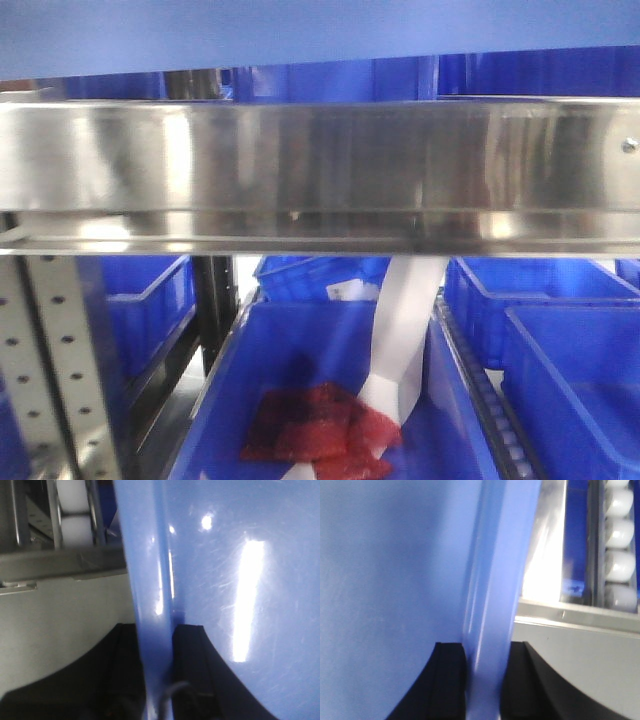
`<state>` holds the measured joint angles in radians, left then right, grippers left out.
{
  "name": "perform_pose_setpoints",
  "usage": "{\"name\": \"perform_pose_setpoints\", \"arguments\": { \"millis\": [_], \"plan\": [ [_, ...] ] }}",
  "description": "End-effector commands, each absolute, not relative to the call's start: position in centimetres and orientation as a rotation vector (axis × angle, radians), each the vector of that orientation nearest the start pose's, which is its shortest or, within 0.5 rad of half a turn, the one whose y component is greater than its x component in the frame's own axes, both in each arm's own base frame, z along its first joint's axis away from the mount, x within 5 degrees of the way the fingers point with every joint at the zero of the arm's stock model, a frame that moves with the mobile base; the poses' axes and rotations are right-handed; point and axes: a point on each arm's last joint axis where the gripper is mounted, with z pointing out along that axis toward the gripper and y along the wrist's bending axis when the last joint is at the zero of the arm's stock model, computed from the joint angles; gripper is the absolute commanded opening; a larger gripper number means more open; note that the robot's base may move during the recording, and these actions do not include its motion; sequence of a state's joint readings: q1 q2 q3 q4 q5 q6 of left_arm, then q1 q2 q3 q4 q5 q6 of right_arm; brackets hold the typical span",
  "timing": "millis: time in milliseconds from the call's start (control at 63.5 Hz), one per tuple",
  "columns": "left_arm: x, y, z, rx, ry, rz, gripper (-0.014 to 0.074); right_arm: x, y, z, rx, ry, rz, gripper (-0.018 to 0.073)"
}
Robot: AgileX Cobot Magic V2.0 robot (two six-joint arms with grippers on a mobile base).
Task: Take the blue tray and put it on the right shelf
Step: 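Hold the tray above the shelf while aligning with the roller lane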
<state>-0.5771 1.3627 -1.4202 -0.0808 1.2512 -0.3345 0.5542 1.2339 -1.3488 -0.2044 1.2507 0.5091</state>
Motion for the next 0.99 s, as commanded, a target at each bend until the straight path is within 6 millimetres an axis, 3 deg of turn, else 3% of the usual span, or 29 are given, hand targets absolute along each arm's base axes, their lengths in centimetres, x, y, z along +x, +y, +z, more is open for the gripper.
{"name": "perform_pose_setpoints", "arguments": {
  "millis": [0,977],
  "plan": [
    [20.15,-14.99,39.55,0.402,2.752,-0.441,-0.0048,20.08,10.71,41.41,-0.105,2.491,0.194,0.0055],
    [20.15,-14.99,39.55,0.402,2.752,-0.441,-0.0048,20.08,10.71,41.41,-0.105,2.491,0.194,0.0055]
  ]
}}
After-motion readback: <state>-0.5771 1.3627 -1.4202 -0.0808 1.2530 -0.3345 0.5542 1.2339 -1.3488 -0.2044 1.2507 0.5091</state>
